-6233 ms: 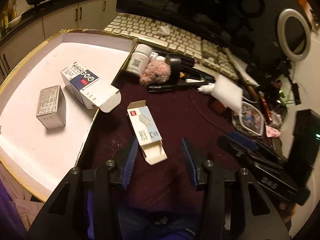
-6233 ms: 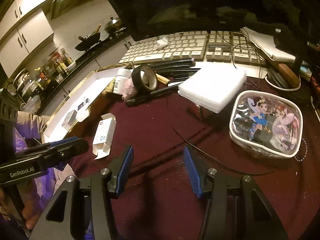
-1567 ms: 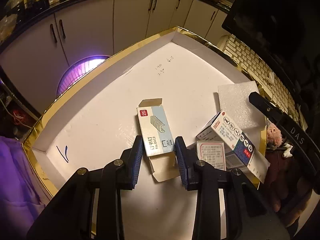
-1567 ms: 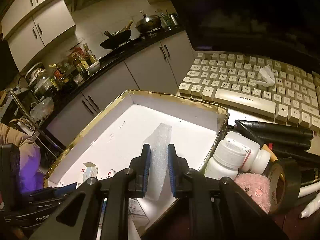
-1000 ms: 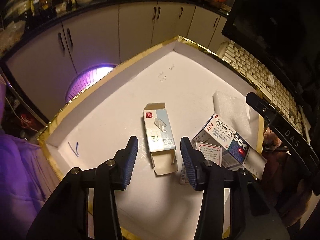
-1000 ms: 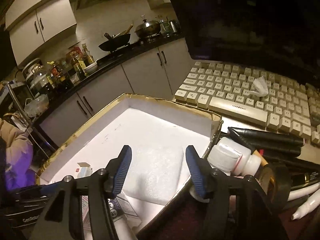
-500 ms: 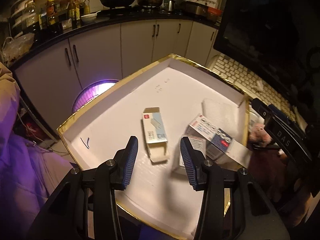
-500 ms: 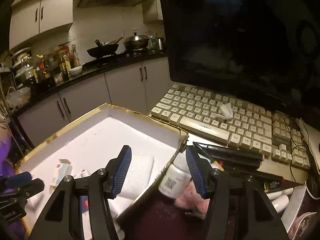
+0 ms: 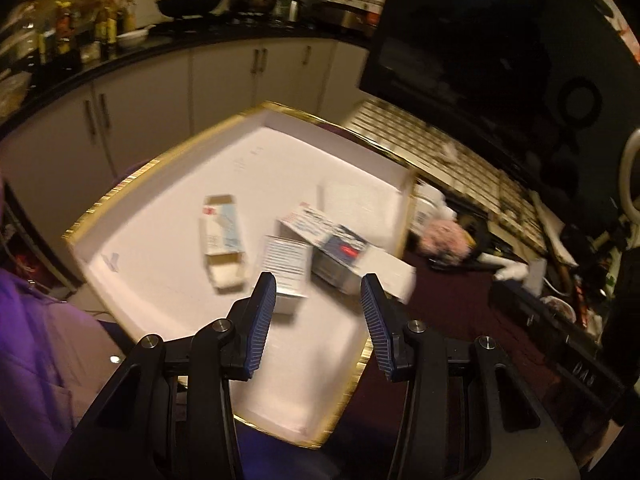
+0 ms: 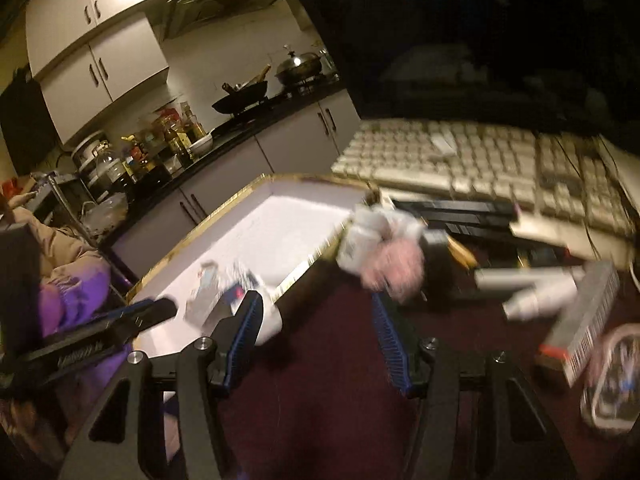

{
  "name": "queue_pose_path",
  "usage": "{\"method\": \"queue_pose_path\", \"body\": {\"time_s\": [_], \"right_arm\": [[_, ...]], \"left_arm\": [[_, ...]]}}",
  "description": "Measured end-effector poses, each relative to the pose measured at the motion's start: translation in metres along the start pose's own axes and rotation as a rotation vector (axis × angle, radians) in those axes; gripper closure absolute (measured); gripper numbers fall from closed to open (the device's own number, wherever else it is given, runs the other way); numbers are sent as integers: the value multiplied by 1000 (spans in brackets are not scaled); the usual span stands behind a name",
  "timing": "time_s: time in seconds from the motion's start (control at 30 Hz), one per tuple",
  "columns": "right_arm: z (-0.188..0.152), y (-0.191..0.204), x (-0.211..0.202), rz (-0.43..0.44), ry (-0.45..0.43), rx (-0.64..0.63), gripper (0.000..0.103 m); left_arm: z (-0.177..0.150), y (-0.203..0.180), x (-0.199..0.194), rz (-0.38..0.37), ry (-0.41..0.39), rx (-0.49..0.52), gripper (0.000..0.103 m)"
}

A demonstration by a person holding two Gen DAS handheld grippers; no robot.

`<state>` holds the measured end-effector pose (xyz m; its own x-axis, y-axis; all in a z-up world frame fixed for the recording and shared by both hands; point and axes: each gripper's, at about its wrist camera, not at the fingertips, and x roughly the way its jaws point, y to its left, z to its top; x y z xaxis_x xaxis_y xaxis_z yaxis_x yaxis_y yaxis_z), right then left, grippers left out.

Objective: Organize objects
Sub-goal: 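Move the left tool to the silver barcode box while the right tool moves to the clear fairy pouch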

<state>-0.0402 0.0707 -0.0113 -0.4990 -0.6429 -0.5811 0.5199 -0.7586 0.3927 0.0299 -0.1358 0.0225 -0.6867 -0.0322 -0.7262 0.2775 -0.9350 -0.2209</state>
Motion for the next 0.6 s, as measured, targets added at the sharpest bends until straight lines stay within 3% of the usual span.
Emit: {"method": "queue_pose_path", "body": {"time_s": [0.23,0.6], "right_arm": [[-35,-40,-34,-39,12,99,46],[-47,-84,-100,-271,-96,120,46]], "left_arm": [[-8,-37,3,-85,18,99,59],[-25,-95,30,-155,106,243,59]]}}
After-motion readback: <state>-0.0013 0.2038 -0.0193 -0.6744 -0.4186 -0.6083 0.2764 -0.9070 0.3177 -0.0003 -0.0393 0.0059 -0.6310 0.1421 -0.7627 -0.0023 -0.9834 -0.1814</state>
